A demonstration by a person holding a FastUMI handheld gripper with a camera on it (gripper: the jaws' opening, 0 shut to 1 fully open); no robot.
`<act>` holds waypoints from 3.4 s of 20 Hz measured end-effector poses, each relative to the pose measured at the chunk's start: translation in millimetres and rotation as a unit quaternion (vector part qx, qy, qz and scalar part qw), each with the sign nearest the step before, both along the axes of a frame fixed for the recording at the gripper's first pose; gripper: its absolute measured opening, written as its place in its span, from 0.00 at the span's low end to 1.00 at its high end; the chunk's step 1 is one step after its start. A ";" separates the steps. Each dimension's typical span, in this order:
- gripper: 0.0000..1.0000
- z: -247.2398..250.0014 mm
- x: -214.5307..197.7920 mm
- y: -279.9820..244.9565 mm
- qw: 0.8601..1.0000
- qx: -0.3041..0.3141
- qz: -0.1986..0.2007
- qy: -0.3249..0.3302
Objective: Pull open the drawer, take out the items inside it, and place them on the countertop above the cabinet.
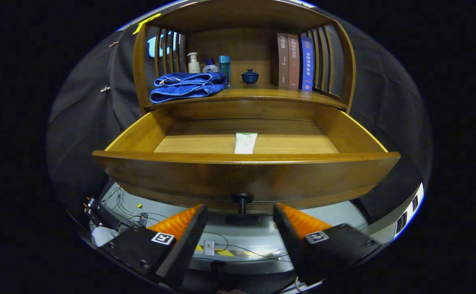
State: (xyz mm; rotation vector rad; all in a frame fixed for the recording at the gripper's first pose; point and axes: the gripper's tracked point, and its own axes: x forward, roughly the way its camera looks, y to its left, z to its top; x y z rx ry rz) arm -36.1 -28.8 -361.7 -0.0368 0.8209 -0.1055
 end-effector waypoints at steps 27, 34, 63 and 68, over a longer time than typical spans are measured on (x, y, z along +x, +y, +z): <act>0.99 -46.9 154.3 -18.4 0.969 0.009 -0.035 0.245; 0.95 -71.6 142.7 -26.4 0.953 -0.011 -0.036 0.302; 0.46 -30.2 160.8 -11.0 0.982 0.035 0.028 0.184; 0.46 10.0 169.8 -9.4 0.990 0.045 0.026 0.132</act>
